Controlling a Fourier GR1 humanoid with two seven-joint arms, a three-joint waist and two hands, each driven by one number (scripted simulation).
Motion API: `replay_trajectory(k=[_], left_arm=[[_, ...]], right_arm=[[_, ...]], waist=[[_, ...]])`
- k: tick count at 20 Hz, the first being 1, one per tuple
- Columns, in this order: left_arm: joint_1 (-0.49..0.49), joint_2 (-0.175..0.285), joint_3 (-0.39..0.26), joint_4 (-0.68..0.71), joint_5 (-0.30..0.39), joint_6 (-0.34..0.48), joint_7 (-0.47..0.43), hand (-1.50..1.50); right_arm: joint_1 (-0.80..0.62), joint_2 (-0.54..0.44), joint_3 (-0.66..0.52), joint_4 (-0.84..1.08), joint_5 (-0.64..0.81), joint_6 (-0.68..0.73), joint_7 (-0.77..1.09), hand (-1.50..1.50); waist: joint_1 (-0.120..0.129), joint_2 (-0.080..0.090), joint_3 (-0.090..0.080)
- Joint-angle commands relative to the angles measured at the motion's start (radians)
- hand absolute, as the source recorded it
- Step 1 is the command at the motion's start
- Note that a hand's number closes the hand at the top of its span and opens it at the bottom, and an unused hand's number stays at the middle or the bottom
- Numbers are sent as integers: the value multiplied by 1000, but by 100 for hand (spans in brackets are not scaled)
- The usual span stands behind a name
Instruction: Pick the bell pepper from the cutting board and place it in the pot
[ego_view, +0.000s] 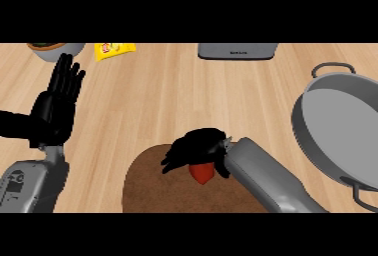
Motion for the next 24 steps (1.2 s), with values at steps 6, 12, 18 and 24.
replay_trajectory(k=[6, 12, 18, 24], left_arm=[[62, 34, 59, -43, 38, -66, 3, 0], [56, -43, 5, -30, -31, -6, -20, 0], [49, 4, 53, -30, -11, -36, 0, 0], [100, 25, 102, -12, -11, -10, -12, 0]], right_arm=[[105, -7, 39, -71, 54, -82, -158, 150], [148, 27, 16, -70, 102, -133, -128, 150], [245, -23, -81, -285, 108, -166, 8, 150], [532, 53, -105, -425, 184, -219, 398, 150]], waist=[[-3, 6, 4], [-5, 7, 4], [-29, 1, 4], [-142, -31, 2]])
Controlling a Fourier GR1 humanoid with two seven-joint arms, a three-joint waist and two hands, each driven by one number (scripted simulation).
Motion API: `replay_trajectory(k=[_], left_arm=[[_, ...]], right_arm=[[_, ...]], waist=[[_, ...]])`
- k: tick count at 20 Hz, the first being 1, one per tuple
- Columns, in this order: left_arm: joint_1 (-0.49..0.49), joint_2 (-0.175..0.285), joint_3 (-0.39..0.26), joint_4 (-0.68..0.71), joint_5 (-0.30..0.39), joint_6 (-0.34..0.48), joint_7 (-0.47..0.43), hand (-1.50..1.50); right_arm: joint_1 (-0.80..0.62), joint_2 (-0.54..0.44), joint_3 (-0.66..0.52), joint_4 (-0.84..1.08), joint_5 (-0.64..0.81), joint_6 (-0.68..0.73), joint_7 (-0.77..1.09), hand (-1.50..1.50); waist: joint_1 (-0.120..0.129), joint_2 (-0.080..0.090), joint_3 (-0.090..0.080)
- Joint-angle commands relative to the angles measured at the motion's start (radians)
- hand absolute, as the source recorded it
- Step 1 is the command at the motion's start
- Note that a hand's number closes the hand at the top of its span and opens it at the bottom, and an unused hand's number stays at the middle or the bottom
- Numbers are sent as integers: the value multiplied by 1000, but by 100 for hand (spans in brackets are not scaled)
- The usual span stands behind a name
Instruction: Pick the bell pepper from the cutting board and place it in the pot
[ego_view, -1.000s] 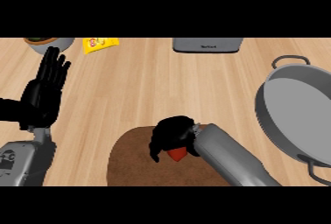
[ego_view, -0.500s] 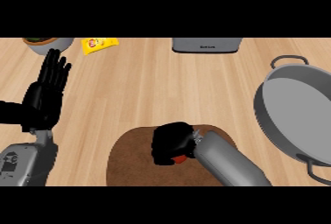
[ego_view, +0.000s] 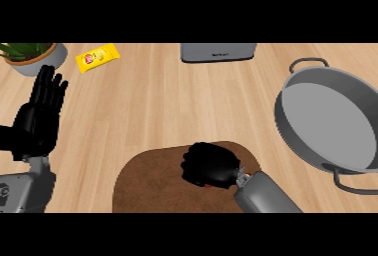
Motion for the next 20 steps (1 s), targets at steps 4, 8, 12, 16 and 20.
replay_trajectory(k=[4, 8, 12, 16, 20], left_arm=[[26, 10, 31, -6, 8, 14, 11, 0], [35, 17, 38, -15, 14, 4, 7, 0], [49, 15, 21, -37, 19, -20, 5, 0], [5, 10, 8, -46, 30, -27, 33, 0], [-3, -9, -5, -24, 14, -29, 10, 0]], right_arm=[[337, 63, -43, -293, 11, -87, 311, 150], [486, 29, -72, -541, 66, -163, 441, 150], [586, 30, -114, -838, 78, -164, 545, 150], [685, -5, -211, -1109, 43, -121, 610, 150], [733, -48, -365, -1304, -92, -16, 647, 150]], waist=[[-51, 2, 7], [-46, 6, 7], [-8, 14, 7], [20, 27, 8], [60, 38, 9]])
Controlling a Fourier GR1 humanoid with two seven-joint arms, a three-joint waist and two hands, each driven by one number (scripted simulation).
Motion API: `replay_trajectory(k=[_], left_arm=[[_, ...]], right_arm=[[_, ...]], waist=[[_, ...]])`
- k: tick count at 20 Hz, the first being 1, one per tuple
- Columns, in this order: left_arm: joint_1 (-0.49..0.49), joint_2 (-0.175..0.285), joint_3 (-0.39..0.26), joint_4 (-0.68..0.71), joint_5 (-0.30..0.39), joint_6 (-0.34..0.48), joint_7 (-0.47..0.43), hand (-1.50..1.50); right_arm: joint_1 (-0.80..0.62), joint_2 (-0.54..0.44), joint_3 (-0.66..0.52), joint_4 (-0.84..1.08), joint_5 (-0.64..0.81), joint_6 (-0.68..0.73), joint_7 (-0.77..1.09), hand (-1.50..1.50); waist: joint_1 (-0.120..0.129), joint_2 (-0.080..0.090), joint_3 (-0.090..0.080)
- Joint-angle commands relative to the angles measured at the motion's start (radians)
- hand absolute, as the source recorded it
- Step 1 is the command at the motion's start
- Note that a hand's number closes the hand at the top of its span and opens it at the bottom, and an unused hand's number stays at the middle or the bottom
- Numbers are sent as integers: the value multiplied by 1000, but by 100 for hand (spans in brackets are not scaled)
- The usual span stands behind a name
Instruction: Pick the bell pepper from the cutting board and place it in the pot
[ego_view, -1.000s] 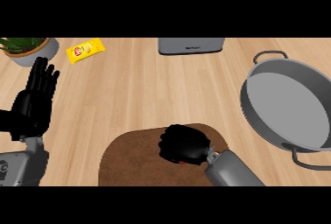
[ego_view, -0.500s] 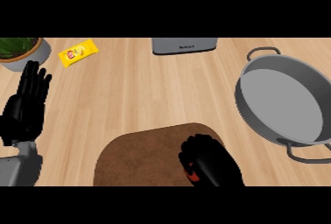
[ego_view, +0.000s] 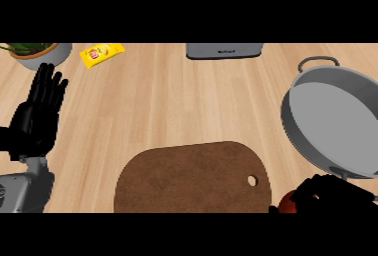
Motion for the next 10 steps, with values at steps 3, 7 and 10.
replay_trajectory(k=[3, 7, 10], left_arm=[[-58, -34, -41, -5, -32, 23, 22, 0], [-96, -29, -28, 39, -32, 17, 26, 0], [-59, -21, -19, 32, -22, -8, 5, 0]], right_arm=[[-6, -76, -343, -138, -229, 108, 20, 150], [-84, -118, -556, 9, -334, 155, -37, 150], [-144, -191, -733, 130, -459, 178, -116, 150]], waist=[[42, 12, 2], [41, 13, 2], [44, 11, 3]])
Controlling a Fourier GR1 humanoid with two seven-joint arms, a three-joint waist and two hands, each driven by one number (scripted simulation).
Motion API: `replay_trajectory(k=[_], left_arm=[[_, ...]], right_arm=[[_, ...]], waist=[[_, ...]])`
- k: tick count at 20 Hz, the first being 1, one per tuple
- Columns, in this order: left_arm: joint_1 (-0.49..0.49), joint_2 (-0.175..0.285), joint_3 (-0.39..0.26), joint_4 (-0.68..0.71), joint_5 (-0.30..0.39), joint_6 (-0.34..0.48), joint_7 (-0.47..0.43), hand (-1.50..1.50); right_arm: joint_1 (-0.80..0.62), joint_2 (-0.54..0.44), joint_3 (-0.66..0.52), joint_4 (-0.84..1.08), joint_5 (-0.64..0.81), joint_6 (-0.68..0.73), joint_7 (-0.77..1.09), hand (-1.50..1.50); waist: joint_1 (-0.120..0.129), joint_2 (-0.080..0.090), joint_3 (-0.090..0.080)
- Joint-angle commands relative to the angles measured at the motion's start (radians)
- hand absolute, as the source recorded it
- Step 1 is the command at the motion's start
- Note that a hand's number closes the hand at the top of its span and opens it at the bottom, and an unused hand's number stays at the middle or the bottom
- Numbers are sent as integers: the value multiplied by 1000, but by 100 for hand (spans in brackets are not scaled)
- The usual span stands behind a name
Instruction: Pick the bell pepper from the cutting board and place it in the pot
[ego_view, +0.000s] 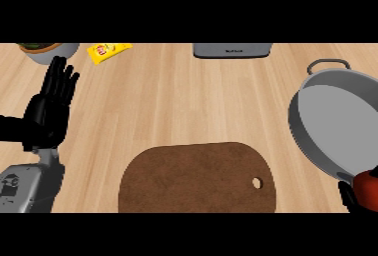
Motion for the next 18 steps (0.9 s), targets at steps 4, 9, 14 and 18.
replay_trajectory(k=[4, 9, 14, 18], left_arm=[[10, -2, -10, -30, 3, -14, 33, 0], [-34, -13, 9, 49, -4, -25, -18, 0], [-38, -30, 4, -11, -23, -1, 30, 0], [-66, -14, 20, 58, -14, -39, 25, 0]], right_arm=[[-165, -151, -358, 370, -346, -4, -176, 150], [-311, -313, -413, 680, -399, 19, -324, 150], [-377, -326, -360, 920, -312, -105, -455, 150], [-488, -382, -371, 1176, -309, -168, -548, 150]], waist=[[20, 2, 1], [22, 4, 0], [23, 3, 0], [23, 4, 0]])
